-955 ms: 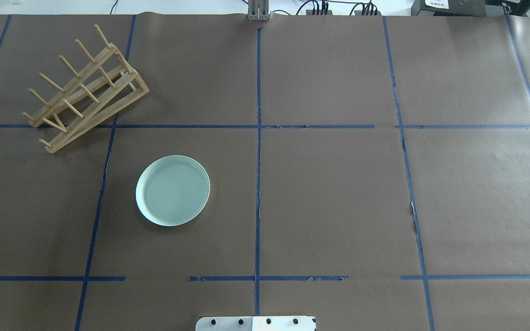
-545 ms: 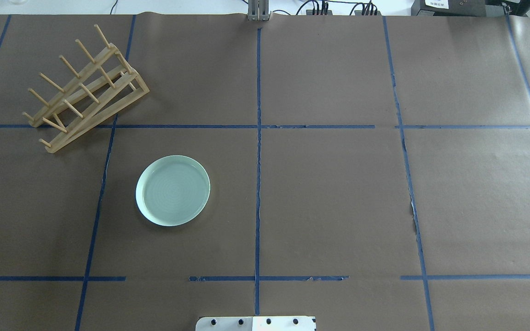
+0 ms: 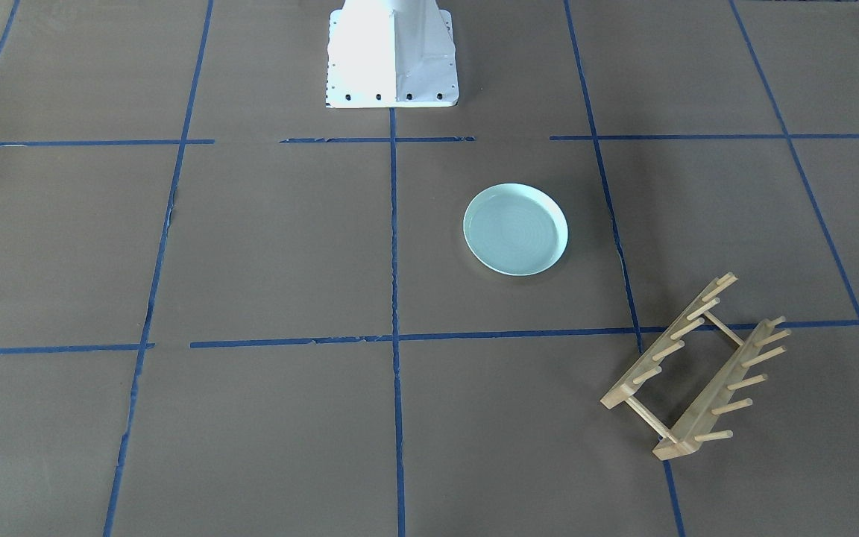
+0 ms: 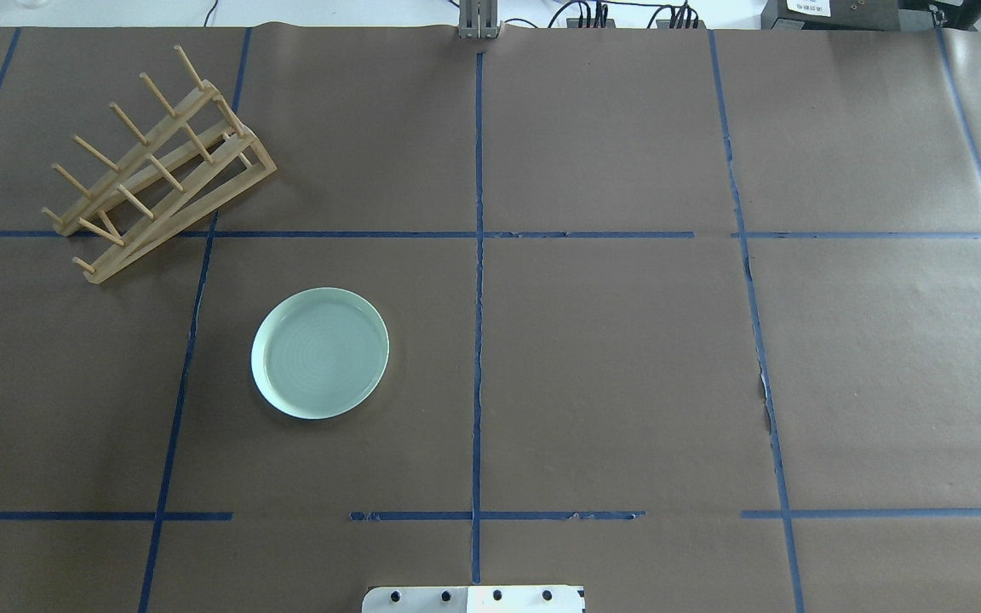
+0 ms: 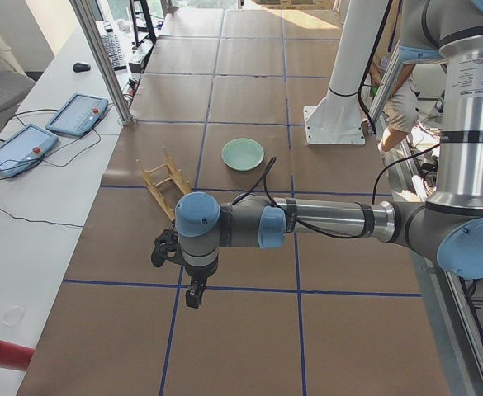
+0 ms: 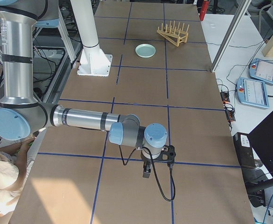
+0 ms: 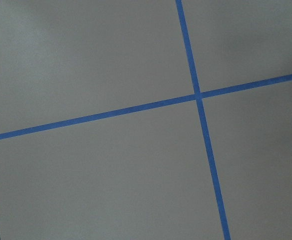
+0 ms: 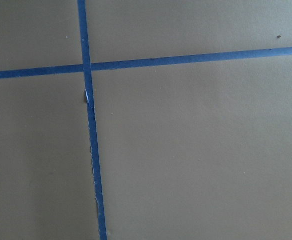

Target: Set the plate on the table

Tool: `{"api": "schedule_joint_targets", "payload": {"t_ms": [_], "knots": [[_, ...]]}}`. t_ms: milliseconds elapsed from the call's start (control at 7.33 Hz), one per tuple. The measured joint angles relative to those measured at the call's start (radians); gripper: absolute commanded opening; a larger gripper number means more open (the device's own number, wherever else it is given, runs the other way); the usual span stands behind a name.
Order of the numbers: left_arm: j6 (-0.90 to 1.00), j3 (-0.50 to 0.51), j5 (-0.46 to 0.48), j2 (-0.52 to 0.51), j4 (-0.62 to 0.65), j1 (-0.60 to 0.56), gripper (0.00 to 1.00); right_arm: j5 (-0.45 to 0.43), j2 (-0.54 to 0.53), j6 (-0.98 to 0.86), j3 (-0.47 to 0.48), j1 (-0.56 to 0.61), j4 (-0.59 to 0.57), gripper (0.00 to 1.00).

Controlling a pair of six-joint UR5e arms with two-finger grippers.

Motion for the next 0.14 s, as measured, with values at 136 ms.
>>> {"api": "schedule_joint_targets", "payload": {"t_ms": [136], "knots": [[0.0,-0.001,0.0,0.0,0.0,0.0,1.0,0.0,0.0,0.0,0.0,0.0,0.0,1.0]]}}
